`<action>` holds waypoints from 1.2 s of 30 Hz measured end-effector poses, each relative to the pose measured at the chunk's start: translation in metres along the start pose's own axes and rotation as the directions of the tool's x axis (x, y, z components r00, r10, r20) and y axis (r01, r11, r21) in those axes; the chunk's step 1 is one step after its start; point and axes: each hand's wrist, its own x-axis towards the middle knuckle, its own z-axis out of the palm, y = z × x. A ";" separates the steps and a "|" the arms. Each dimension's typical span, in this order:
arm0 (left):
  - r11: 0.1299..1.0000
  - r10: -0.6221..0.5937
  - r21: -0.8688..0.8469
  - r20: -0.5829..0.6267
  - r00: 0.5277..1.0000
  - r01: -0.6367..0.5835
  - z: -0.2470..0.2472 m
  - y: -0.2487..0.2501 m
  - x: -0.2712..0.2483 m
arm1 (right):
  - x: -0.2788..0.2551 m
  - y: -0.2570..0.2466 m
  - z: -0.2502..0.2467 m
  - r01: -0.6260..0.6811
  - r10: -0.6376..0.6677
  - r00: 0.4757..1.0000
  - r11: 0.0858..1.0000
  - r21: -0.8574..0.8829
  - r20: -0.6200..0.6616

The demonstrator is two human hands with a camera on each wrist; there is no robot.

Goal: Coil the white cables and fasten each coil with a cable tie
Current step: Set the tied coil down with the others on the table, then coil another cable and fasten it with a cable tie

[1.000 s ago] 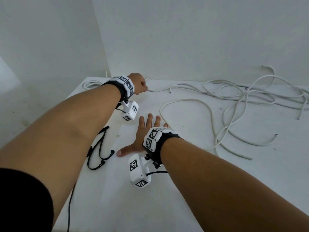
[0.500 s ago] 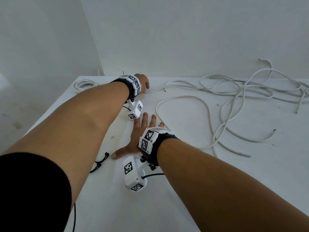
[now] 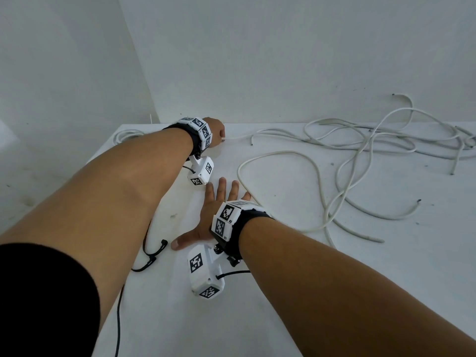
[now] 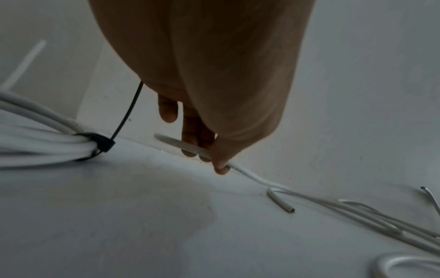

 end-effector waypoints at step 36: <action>-0.364 0.022 -0.928 -0.096 0.995 -0.082 -0.091 0.062 -0.195 | -0.049 0.094 -0.112 0.359 -0.017 0.673 0.882 0.306 -0.740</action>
